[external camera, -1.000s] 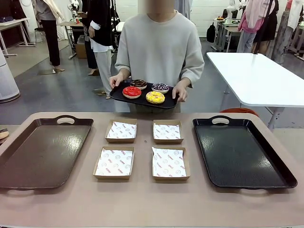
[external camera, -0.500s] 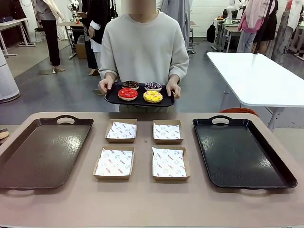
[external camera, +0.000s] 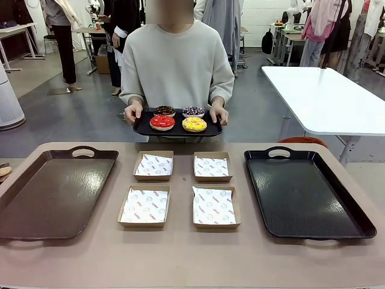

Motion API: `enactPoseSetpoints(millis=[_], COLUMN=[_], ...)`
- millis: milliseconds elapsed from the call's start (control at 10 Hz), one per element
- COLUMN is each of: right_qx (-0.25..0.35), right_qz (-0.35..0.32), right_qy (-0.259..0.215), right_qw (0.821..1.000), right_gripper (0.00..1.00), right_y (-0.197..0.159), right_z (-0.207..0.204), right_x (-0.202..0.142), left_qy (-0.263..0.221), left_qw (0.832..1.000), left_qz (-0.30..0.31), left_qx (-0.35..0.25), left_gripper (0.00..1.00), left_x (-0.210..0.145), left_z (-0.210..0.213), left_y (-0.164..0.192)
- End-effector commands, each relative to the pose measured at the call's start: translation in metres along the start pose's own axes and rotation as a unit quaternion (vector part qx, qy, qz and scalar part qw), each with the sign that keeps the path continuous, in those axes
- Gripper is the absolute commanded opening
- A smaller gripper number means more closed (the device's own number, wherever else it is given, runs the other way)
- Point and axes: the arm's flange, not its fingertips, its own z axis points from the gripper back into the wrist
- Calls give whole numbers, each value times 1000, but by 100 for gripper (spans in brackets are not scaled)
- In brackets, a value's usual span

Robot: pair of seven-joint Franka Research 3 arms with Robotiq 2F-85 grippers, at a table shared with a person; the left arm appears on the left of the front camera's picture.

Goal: Individually package the donuts and arrange them on the tray.
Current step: Pick up one Paper togo box.

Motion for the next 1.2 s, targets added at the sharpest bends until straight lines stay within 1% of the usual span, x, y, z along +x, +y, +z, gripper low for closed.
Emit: enactPoseSetpoints(millis=[0, 1100], right_qx=[5, 5], right_qz=[8, 8], right_qy=[1, 1], right_qw=[1000, 1000], right_gripper=[100, 100], right_y=[0, 0], right_z=[1, 1], right_x=[-2, -2], left_qy=[-4, -4], left_qw=[1000, 1000], left_qz=[7, 7], left_qx=[-7, -7], left_gripper=[100, 100], left_x=[1, 1], left_z=[-1, -1], left_y=[-3, -3])
